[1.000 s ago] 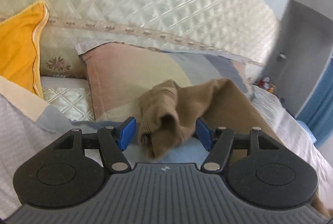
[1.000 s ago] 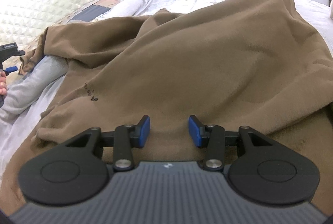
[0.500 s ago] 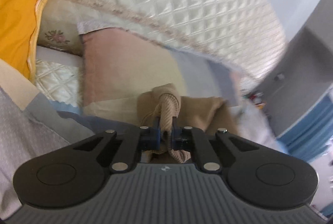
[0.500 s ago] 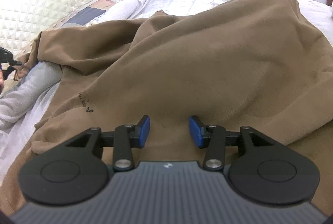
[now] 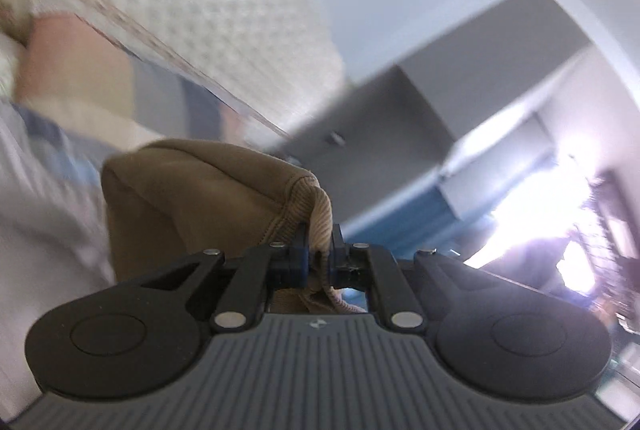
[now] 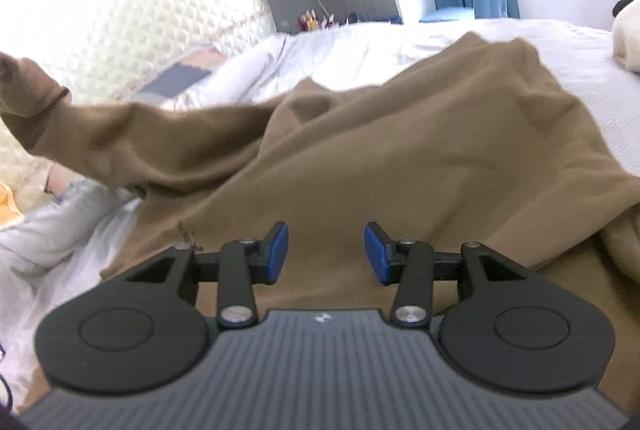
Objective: Fold large clothes
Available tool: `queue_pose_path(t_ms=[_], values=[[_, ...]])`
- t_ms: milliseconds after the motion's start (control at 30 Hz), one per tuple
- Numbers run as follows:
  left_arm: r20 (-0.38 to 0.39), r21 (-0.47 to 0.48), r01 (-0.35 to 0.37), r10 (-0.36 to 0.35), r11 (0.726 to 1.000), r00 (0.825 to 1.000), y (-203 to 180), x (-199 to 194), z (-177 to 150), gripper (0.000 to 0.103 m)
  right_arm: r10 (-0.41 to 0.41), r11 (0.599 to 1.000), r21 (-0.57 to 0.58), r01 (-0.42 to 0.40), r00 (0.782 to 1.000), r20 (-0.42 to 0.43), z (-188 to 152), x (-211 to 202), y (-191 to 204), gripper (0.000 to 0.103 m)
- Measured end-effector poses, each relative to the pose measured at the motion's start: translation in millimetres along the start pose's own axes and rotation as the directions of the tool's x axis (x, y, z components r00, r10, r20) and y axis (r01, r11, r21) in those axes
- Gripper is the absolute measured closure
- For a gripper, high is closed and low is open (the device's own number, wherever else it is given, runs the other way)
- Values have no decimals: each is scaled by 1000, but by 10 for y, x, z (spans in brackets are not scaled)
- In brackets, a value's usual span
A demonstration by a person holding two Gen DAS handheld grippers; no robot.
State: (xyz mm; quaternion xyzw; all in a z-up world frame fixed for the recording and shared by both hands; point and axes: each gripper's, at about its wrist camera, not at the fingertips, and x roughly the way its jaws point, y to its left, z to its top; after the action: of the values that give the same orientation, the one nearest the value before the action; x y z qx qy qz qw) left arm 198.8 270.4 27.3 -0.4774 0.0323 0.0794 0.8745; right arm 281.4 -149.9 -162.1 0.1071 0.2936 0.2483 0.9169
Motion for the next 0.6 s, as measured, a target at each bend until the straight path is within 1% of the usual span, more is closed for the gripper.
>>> queue_pose_path(t_ms=[100, 167, 300, 367, 433, 533, 600], values=[[-65, -3, 85, -85, 996, 994, -322, -122, -489, 94, 13, 999, 34, -15, 999, 37, 30, -166, -83, 57], [-106, 15, 118, -116, 993, 988, -508, -167, -821, 94, 20, 998, 66, -24, 998, 64, 57, -271, -151, 57], [-199, 24, 176, -168, 984, 966, -763, -214, -1580, 94, 16, 991, 130, -32, 993, 120, 130, -469, -345, 57], [-257, 26, 182, -169, 983, 952, -820, -178, -1937, 94, 4, 985, 173, -28, 990, 137, 155, -548, -484, 57], [-341, 22, 171, -153, 985, 928, -825, -89, -2348, 93, -6, 972, 235, -30, 988, 154, 170, -637, -662, 57], [-437, 63, 156, -113, 986, 892, -723, 34, -2912, 93, -26, 949, 314, -32, 984, 177, 224, -748, -927, 57], [-482, 104, 138, -71, 985, 873, -615, 121, -3210, 93, -39, 938, 347, -29, 981, 190, 235, -809, -1095, 57]])
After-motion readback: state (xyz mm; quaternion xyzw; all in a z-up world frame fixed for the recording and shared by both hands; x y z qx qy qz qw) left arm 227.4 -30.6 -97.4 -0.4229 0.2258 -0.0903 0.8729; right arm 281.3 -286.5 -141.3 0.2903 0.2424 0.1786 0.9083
